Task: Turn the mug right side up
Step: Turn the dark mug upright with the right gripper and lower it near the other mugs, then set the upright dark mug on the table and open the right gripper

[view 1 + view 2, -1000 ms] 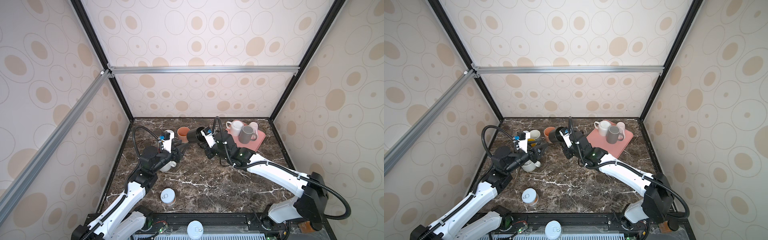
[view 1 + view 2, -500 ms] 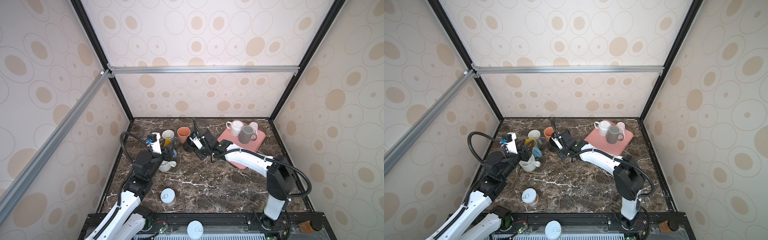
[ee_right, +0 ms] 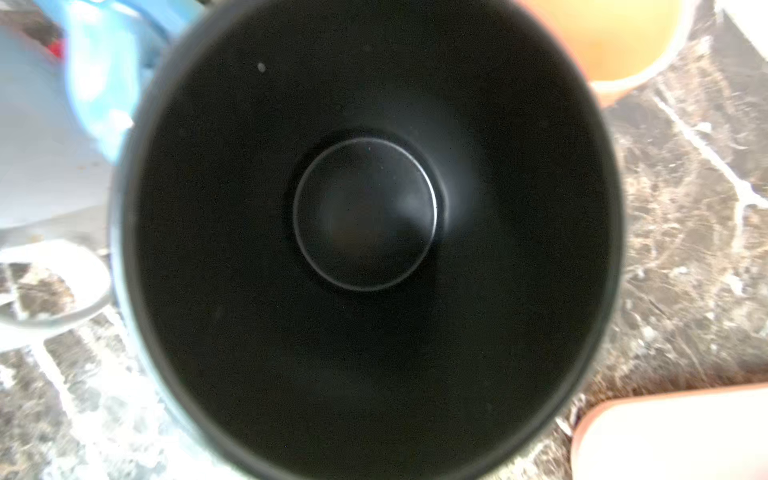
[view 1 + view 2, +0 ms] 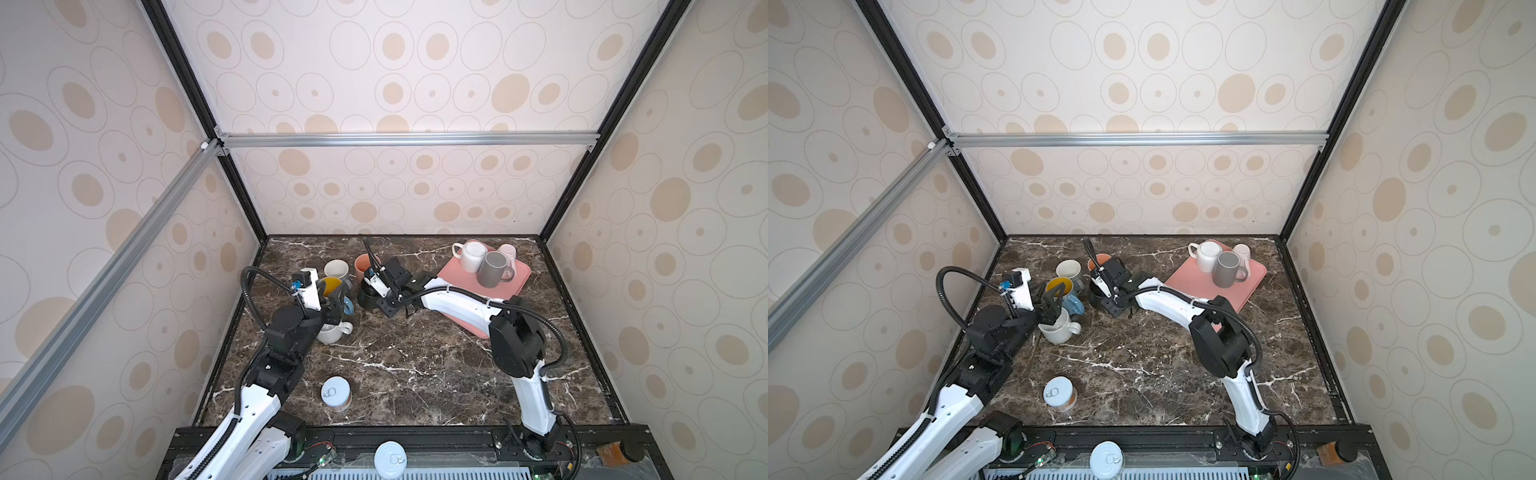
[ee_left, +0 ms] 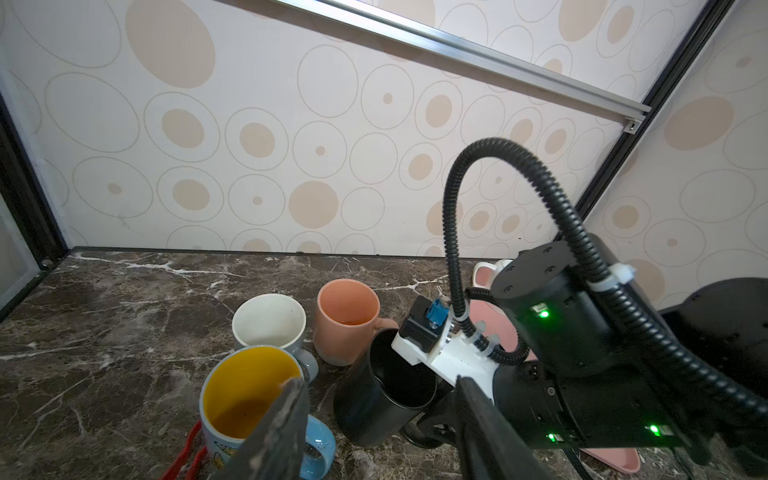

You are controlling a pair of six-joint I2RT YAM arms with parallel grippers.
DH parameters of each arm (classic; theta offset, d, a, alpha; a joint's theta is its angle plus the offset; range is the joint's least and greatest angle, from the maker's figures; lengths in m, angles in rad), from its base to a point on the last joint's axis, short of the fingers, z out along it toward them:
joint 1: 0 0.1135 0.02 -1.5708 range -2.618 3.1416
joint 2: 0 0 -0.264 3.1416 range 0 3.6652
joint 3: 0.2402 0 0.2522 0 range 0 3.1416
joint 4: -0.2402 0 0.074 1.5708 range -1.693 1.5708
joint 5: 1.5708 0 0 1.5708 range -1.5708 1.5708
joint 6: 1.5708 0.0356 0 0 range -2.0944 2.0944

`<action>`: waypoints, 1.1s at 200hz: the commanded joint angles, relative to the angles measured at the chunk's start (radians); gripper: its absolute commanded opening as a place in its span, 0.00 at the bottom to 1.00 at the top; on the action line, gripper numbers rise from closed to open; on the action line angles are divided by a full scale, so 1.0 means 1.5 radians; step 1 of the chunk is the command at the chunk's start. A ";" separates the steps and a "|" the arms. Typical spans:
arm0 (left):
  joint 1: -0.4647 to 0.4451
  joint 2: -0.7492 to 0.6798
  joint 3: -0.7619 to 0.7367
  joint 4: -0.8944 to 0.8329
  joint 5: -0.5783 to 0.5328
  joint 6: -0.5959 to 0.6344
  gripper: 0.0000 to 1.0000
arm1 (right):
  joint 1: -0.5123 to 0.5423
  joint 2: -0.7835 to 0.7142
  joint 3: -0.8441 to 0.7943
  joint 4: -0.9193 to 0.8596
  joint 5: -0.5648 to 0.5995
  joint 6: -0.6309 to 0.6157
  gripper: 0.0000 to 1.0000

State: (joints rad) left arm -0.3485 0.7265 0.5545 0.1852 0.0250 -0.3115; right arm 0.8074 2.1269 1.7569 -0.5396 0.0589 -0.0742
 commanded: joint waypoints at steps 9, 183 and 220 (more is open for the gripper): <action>0.006 -0.013 0.000 -0.011 -0.014 0.023 0.57 | -0.008 0.017 0.054 0.012 -0.002 -0.020 0.00; 0.009 -0.039 -0.019 -0.034 -0.018 0.030 0.61 | -0.016 0.094 0.176 -0.055 0.032 -0.048 0.40; 0.010 -0.036 -0.019 -0.026 -0.019 0.030 0.61 | -0.015 0.068 0.174 -0.053 0.029 -0.047 0.41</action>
State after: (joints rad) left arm -0.3428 0.6781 0.5209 0.1390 0.0082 -0.2901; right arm 0.7887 2.3009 2.0083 -0.6140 0.1055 -0.1402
